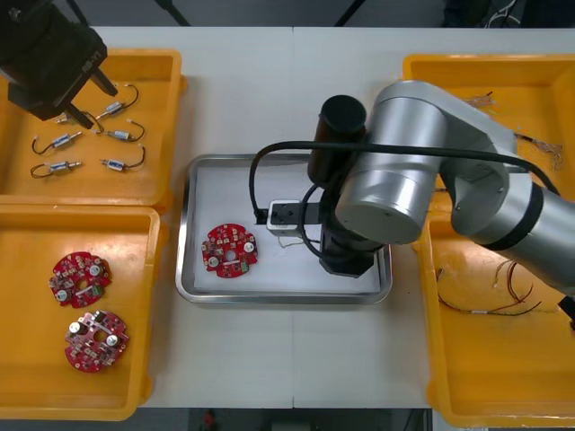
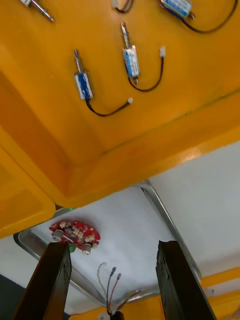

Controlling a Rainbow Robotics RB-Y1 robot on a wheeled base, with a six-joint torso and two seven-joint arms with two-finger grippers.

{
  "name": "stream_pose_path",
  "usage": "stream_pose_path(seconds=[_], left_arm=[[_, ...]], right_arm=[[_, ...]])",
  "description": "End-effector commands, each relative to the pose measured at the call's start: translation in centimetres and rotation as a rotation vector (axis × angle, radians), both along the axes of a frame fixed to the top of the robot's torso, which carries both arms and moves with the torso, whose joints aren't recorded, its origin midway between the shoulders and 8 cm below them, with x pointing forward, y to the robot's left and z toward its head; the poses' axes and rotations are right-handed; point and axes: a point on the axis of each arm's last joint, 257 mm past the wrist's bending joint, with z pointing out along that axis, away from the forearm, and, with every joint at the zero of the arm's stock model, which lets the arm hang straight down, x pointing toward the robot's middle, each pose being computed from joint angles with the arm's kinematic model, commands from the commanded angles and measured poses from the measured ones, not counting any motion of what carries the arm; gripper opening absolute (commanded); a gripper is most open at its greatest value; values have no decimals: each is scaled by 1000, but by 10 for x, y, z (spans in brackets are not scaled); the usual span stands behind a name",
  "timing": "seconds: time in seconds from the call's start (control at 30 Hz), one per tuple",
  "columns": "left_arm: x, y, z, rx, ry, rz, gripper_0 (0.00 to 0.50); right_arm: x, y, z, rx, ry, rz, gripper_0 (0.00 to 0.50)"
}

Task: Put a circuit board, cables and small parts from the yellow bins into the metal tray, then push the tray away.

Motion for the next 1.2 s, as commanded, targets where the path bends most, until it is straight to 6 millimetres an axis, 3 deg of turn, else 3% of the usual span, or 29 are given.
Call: stream_pose_path(seconds=[0.03, 0.37, 0.57, 0.63, 0.7, 0.77, 0.8, 1.0, 1.2], left_arm=[[21, 38, 45, -51, -85, 168, 500], [40, 100, 46, -46, -104, 351, 500], [53, 128, 40, -24, -130, 431, 500], [57, 135, 38, -15, -139, 448, 500], [63, 140, 34, -12, -150, 463, 500], [71, 146, 31, -7, -170, 486, 500], [73, 148, 29, -4, -176, 492, 500], [91, 165, 18, 33, -222, 541, 500], [109, 168, -2, 36, -248, 567, 500]], right_arm=[[3, 32, -2, -6, -23, 88, 0], [10, 34, -36, -47, -43, 116, 0], [12, 31, -45, -57, -37, 109, 25], [12, 31, -45, -56, -36, 106, 80], [12, 31, -46, -55, -34, 105, 217], [12, 31, -44, -55, -38, 106, 443], [12, 31, -44, -54, -39, 108, 500], [13, 29, -27, -46, -66, 103, 500], [11, 18, 16, -28, -83, 54, 500]])
